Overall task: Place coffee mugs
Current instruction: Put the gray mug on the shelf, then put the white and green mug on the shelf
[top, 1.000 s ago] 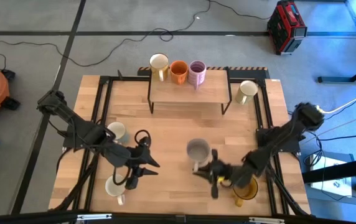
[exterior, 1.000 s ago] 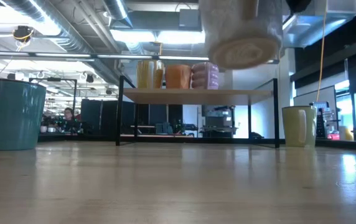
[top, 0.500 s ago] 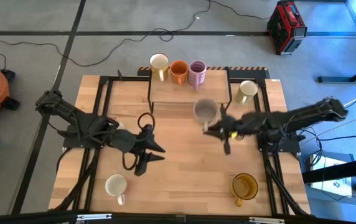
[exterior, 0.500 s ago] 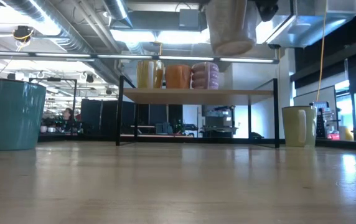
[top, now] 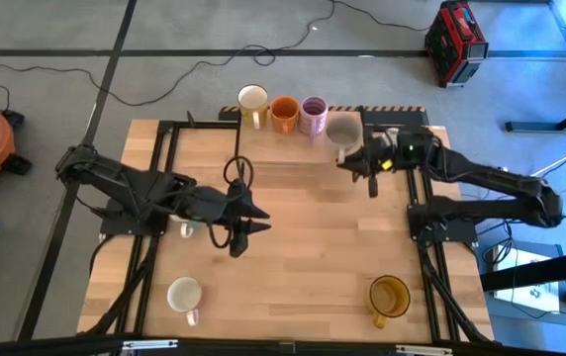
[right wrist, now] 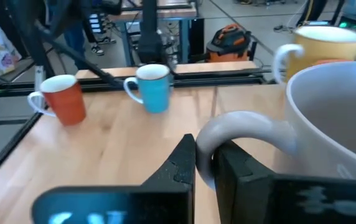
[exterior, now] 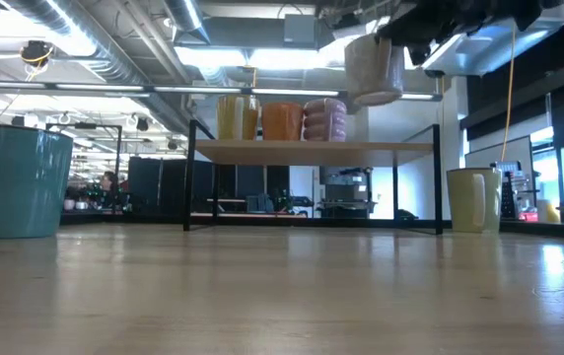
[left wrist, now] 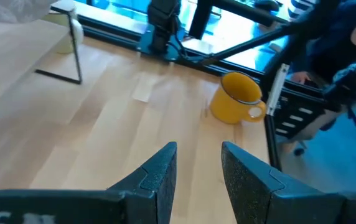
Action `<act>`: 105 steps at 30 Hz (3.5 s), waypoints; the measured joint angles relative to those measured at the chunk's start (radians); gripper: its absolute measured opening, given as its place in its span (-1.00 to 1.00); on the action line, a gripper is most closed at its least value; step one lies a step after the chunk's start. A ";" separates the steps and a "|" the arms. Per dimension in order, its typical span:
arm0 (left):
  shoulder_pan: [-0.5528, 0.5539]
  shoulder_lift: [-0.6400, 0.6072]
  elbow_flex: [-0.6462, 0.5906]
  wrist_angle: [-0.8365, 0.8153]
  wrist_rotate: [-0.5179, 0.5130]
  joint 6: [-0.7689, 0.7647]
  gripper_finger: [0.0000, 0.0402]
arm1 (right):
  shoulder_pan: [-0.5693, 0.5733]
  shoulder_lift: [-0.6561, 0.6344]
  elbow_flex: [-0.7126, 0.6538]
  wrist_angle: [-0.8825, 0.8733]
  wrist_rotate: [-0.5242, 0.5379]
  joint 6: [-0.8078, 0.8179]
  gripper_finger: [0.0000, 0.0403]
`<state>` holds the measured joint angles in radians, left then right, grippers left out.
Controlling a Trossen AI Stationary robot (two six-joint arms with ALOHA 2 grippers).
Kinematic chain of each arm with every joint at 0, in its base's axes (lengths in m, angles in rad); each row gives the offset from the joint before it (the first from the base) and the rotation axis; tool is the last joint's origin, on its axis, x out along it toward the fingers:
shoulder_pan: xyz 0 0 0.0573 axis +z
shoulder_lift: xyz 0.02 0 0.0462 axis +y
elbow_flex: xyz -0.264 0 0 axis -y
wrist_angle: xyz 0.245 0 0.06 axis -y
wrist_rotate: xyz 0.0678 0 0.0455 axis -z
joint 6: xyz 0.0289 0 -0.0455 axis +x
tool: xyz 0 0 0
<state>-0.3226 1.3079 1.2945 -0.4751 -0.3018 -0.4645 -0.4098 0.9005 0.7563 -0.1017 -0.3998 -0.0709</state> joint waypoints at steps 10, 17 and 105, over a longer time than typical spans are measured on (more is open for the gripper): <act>0.076 0.000 0.000 0.000 0.034 0.061 -0.40 | -0.320 0.056 0.000 0.000 -0.288 -0.063 -0.94; 0.123 0.000 0.000 0.005 0.089 0.075 -0.40 | -0.461 0.176 0.001 0.036 -0.447 -0.117 -0.94; 0.123 0.001 -0.001 0.021 0.084 0.108 -0.40 | -0.050 -0.097 0.002 -0.228 -0.044 0.172 -0.44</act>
<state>-0.1994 1.3087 1.2933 -0.4539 -0.2174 -0.3562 -0.4597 0.8038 0.7582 -0.3293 -0.4434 0.1006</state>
